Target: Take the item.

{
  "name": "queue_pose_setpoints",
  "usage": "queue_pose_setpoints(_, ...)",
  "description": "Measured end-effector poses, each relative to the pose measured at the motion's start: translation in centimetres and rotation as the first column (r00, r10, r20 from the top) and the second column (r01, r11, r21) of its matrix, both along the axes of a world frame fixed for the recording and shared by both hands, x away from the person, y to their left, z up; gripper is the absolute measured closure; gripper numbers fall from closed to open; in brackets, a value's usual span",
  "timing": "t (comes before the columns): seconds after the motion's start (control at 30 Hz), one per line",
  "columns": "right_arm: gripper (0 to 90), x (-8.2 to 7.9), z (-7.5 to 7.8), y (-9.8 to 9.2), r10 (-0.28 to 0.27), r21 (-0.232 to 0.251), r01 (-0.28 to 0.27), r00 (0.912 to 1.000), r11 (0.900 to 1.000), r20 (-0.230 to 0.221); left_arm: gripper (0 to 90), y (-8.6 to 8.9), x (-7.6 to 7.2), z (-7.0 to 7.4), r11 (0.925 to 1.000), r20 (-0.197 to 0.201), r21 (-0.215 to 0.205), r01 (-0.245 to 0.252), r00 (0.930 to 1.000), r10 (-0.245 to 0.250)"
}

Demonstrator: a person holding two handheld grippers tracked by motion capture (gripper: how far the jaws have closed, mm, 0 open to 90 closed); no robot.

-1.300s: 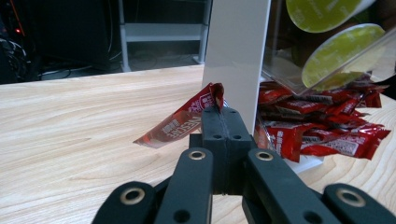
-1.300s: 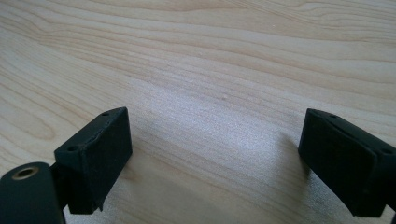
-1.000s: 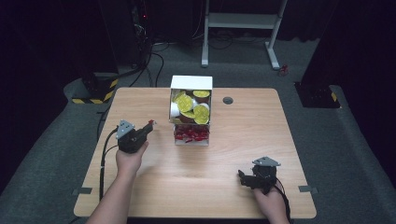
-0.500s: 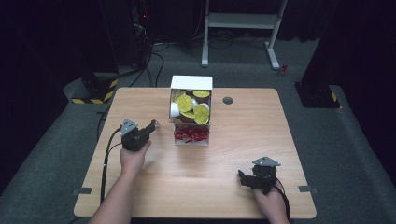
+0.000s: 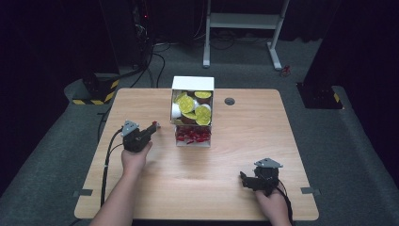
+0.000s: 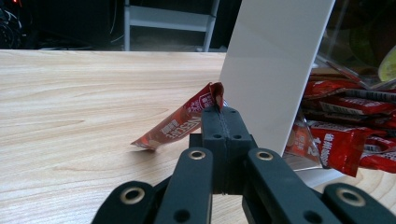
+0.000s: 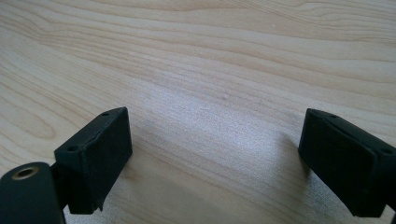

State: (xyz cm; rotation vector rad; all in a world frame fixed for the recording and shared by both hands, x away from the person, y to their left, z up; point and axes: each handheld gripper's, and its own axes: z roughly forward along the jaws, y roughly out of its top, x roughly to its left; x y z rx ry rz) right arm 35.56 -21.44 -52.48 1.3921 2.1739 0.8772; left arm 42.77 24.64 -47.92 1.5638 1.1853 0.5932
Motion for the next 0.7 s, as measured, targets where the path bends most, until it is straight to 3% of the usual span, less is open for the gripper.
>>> queue_pose_setpoints(0.23,9.5,0.0,0.0,0.0,0.000,0.000,0.000,1.0000,1.000,0.000,90.0,1.1,-0.3,-0.6,0.9994,-0.029,-0.014,-0.033,0.9991,0.032)
queue_pose_setpoints(0.43,9.4,0.0,0.0,0.0,0.000,0.000,0.000,1.0000,1.000,0.000,89.9,2.1,-1.0,-1.3,0.9984,-0.089,-0.001,-0.057,0.9944,0.057)
queue_pose_setpoints(0.57,9.4,0.0,0.0,0.0,0.000,0.000,0.000,1.0000,1.000,0.000,89.9,2.1,-1.4,-1.5,0.9989,-0.109,0.031,-0.037,0.9932,0.040)
queue_pose_setpoints(0.7,9.4,0.0,0.0,0.0,0.000,0.000,0.000,1.0000,1.000,0.000,89.9,1.7,-1.7,-1.8,0.9994,-0.130,0.035,0.003,0.9915,0.002)
